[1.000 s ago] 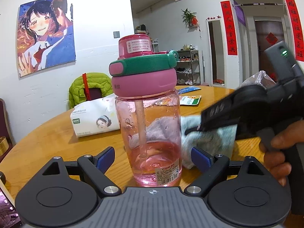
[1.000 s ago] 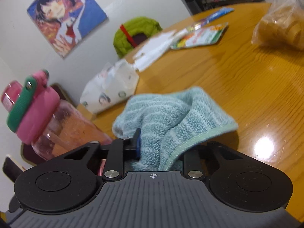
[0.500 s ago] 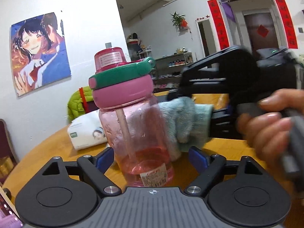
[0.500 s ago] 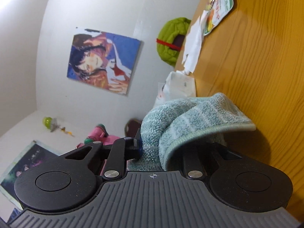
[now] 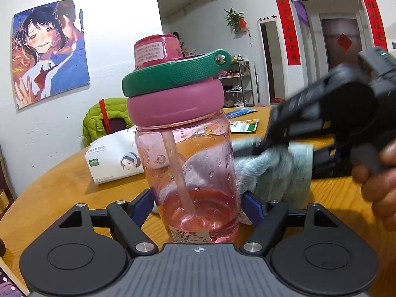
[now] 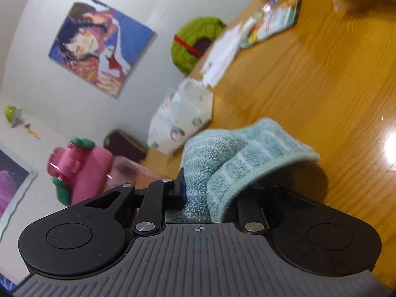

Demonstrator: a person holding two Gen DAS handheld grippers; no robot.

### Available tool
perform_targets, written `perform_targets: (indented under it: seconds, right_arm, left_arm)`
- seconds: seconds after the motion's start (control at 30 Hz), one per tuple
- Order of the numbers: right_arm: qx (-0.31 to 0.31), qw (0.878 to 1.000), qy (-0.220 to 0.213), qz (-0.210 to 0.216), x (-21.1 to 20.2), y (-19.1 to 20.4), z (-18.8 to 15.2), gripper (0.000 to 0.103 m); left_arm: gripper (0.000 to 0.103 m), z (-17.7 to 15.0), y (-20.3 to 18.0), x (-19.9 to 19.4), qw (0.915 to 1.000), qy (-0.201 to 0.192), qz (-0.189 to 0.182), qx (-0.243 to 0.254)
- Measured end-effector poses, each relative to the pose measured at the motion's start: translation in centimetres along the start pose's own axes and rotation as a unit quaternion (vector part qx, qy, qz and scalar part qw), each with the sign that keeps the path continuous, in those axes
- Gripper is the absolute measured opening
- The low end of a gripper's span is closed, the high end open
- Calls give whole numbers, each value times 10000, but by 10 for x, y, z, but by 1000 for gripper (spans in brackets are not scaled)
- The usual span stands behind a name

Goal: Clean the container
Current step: 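Rub the towel around the bottle body with the right gripper while the left gripper holds the bottle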

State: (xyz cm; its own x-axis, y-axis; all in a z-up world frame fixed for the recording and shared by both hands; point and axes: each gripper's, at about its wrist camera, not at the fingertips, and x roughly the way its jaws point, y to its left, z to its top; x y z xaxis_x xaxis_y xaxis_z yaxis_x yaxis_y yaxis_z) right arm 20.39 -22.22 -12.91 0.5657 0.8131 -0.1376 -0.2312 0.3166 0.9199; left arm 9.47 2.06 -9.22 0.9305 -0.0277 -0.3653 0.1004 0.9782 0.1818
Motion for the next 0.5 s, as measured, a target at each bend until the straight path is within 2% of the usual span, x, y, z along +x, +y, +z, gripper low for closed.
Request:
perform_targets:
  seconds: [0.07, 0.13, 0.23, 0.33, 0.4, 0.5]
  right_arm:
    - [-94, 9999, -80, -36, -1, 2, 0, 18]
    - [402, 9945, -332, 906, -10, -4, 4, 18]
    - [859, 9863, -127, 1406, -4, -12, 2, 18]
    - [744, 9962, 177, 413, 11, -18, -4, 19]
    - [702, 9961, 407, -345, 21, -24, -7, 19]
    - [563, 9956, 442, -596, 25, -22, -9, 19]
  left_arm:
    - [72, 0, 0, 0, 10000, -14, 4, -31]
    - [72, 0, 0, 0, 10000, -18, 1, -28]
    - [71, 0, 1, 1, 10000, -27, -14, -31]
    - [71, 0, 1, 1, 10000, -33, -10, -49]
    - [71, 0, 0, 1, 10000, -31, 3, -24]
    - [71, 0, 0, 1, 10000, -29, -6, -31]
